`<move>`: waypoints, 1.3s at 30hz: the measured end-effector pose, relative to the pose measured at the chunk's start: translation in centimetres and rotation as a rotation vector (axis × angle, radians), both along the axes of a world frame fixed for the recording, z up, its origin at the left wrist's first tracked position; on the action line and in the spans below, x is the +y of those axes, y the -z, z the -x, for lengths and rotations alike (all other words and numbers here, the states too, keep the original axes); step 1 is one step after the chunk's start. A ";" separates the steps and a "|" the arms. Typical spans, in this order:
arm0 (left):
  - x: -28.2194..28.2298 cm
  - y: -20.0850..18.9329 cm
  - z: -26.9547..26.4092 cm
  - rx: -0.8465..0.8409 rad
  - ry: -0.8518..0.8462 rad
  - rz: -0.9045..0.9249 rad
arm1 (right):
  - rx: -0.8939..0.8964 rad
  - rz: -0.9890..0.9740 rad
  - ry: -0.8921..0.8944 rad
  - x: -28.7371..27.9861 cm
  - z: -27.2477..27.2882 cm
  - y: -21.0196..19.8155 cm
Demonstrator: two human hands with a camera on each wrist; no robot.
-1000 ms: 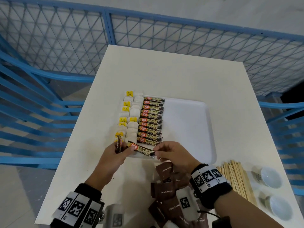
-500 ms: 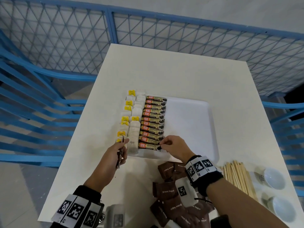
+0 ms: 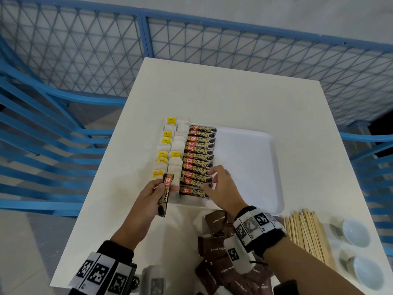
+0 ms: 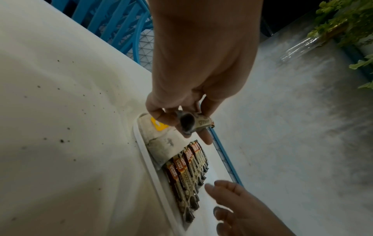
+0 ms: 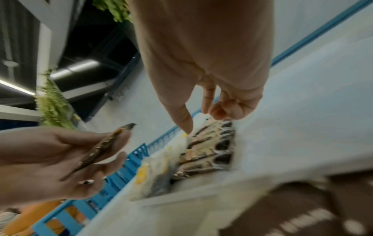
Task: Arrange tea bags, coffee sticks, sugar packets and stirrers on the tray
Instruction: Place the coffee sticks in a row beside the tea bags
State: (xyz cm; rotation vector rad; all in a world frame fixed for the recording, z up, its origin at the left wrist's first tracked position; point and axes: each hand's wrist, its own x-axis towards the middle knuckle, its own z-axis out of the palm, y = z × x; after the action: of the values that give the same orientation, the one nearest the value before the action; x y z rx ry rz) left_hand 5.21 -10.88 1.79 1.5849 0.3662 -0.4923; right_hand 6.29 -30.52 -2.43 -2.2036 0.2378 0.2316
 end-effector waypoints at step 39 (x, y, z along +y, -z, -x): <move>-2.5 3.3 1.9 -0.484 0.678 -0.586 | 0.029 0.170 -0.344 -1.6 2.2 -0.6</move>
State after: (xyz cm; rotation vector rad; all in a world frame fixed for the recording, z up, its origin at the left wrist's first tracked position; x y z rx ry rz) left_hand 3.35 -13.37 -1.50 2.3338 -0.4611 -0.5099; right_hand 4.12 -32.09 -1.87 -2.4033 -0.1137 0.4465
